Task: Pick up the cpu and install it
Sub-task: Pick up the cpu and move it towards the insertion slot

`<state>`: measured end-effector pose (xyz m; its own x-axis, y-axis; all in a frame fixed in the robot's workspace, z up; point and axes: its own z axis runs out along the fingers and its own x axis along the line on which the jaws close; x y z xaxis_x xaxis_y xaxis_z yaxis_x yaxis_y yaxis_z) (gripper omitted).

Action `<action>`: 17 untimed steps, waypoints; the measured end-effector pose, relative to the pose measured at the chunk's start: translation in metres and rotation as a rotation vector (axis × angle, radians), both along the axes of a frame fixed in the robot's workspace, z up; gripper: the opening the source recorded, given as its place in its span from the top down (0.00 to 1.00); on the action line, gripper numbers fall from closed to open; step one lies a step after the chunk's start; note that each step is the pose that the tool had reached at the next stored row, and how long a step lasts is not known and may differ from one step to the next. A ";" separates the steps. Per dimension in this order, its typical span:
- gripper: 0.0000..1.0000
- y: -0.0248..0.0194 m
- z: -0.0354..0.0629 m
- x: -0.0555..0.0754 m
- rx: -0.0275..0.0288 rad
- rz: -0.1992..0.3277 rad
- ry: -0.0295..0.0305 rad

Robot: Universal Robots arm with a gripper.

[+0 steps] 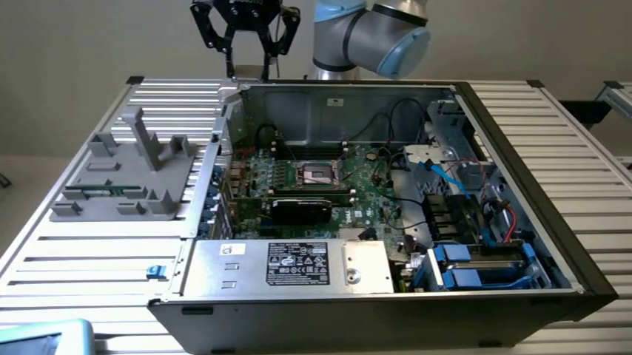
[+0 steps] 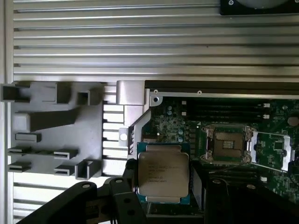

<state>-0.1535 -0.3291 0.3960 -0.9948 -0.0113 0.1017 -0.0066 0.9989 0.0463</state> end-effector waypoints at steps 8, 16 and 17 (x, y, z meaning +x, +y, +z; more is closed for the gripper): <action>0.44 -0.0027 -0.0067 0.012 -0.0005 0.000 -0.0270; 0.44 -0.0064 -0.0159 0.020 -0.0032 0.000 -0.0478; 0.44 -0.0066 -0.0176 0.023 -0.0034 0.000 -0.0481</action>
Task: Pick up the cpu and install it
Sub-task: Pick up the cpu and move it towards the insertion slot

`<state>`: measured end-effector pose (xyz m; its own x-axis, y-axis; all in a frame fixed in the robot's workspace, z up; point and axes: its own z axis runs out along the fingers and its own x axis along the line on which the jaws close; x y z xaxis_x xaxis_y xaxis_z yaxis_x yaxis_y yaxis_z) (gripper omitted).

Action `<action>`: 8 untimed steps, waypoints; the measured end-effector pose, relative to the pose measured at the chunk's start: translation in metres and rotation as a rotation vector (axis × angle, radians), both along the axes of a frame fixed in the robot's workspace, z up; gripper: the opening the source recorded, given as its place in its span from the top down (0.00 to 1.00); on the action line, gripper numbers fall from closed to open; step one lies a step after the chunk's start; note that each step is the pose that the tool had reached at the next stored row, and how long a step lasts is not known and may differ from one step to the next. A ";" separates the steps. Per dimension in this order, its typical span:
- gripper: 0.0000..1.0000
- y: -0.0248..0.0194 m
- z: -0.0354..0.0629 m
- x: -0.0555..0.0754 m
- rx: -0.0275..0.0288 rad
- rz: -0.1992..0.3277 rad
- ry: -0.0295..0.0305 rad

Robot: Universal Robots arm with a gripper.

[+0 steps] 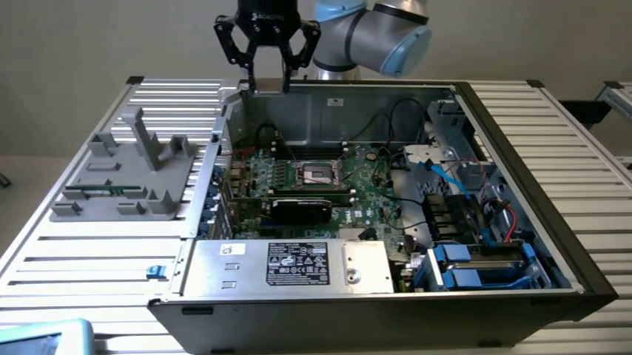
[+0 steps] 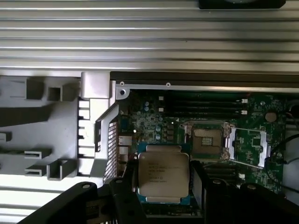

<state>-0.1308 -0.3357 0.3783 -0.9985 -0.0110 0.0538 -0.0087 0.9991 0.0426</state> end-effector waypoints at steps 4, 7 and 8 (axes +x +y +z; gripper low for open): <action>0.44 -0.0002 -0.0067 0.011 -0.0010 0.000 -0.0005; 0.44 -0.0003 -0.0118 0.020 -0.0020 0.000 -0.0007; 0.44 -0.0003 -0.0135 0.023 -0.0021 0.000 -0.0008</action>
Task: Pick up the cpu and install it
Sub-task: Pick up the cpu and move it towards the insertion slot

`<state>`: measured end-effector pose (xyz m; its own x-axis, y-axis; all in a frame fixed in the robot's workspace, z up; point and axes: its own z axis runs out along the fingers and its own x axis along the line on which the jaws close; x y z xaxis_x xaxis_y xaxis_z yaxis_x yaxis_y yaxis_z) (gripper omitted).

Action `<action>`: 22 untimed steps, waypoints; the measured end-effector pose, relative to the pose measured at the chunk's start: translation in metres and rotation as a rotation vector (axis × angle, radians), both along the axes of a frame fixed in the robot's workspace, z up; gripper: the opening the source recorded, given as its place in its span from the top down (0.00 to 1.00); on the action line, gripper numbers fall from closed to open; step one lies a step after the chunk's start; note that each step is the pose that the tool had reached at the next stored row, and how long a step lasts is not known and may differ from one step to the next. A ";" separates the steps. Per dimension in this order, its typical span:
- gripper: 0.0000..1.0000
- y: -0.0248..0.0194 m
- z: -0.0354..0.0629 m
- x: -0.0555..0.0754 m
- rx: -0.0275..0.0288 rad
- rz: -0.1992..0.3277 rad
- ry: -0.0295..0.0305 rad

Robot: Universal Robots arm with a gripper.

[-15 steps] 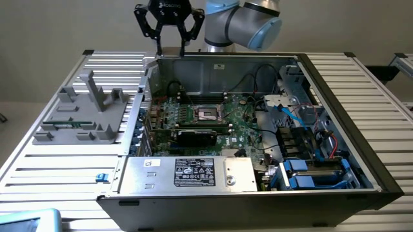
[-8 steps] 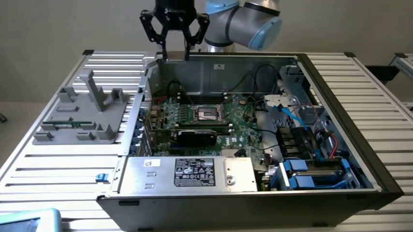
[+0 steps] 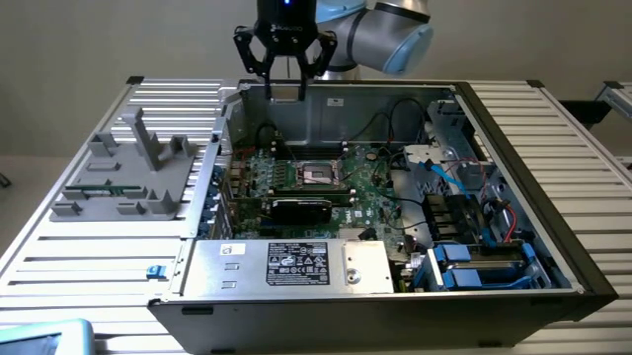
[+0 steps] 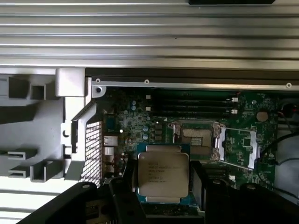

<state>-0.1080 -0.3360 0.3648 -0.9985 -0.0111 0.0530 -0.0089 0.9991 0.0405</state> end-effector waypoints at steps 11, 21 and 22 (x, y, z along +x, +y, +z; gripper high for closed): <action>0.44 -0.0002 -0.0197 0.030 -0.0013 -0.001 0.0000; 0.44 -0.0002 -0.0380 0.048 -0.0012 -0.008 -0.0001; 0.44 -0.0002 -0.0397 0.049 -0.0013 -0.010 0.0001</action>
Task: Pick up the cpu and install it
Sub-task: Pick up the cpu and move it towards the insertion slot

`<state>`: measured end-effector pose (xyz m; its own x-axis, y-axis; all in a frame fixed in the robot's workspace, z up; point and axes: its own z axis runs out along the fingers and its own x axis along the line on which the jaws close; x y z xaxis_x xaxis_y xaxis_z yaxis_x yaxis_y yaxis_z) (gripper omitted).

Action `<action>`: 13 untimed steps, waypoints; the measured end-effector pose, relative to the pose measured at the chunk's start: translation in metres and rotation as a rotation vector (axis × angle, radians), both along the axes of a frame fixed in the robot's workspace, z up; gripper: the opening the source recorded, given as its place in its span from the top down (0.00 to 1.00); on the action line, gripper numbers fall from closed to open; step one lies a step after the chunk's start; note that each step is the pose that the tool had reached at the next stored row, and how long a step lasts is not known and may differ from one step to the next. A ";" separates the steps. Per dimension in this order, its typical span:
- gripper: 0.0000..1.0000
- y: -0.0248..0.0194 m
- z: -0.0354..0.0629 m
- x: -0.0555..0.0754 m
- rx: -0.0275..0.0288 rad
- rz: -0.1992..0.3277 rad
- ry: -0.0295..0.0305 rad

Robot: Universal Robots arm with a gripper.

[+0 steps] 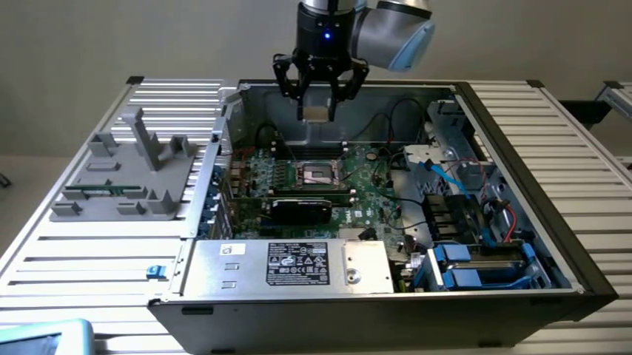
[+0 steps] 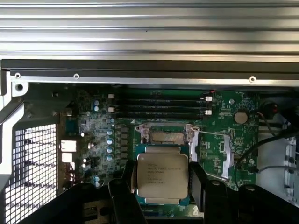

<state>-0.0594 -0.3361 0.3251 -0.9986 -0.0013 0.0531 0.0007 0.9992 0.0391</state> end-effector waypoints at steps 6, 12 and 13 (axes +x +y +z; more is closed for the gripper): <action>0.44 0.0019 -0.0110 0.007 0.0001 -0.006 -0.0001; 0.44 0.0047 -0.0202 0.010 0.0000 -0.009 -0.0001; 0.44 0.0047 -0.0206 0.010 0.0000 -0.009 0.0000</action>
